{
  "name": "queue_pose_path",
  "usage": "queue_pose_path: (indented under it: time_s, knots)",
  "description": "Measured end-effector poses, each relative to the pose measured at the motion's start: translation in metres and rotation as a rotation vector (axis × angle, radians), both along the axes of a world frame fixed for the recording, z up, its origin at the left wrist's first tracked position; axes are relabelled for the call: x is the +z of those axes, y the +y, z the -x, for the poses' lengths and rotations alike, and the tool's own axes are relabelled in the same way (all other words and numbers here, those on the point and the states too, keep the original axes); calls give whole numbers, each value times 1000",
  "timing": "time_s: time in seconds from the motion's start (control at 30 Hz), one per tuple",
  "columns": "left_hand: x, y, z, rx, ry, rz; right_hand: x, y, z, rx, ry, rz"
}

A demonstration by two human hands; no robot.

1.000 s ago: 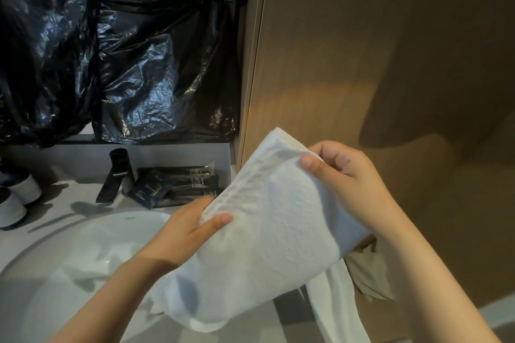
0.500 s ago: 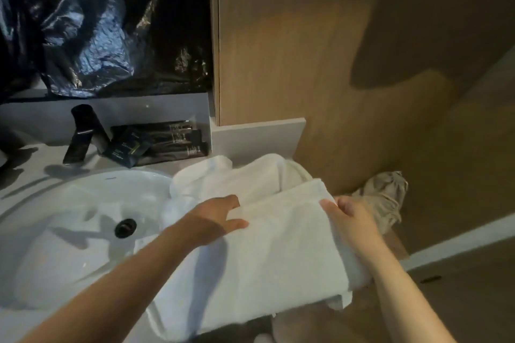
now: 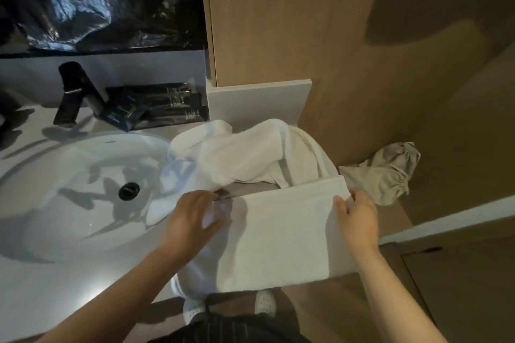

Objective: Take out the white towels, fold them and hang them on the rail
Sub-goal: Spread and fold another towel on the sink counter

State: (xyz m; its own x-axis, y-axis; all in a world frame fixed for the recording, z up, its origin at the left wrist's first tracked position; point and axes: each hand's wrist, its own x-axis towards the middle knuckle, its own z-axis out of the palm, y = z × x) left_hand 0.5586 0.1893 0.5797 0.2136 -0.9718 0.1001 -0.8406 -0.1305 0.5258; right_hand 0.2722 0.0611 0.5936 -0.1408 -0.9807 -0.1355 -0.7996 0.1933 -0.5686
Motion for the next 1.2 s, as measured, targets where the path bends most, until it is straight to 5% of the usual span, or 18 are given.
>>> queue_pose_path:
  time_s: [0.13, 0.27, 0.4, 0.6, 0.8, 1.07, 1.2]
  knots:
    - [1, 21, -3, 175, 50, 28, 15, 16, -28, 236, 34, 329]
    - [-4, 47, -15, 379, 163, -132, 17, 34, -75, 673, -142, 118]
    - [-12, 67, -24, 482, 425, -444, 0, 47, -120, 921, -63, -26]
    - [-25, 76, -21, 370, 469, -607, -18, 43, -158, 940, 103, -170]
    - [-8, 81, -17, 392, 894, -383, -21, 37, -162, 898, 111, -185]
    - [39, 54, -35, 295, 557, -49, -1, 21, -168, 667, -346, -239]
    - [29, 56, -38, 322, 480, -98, 10, 10, -168, 623, -473, -200]
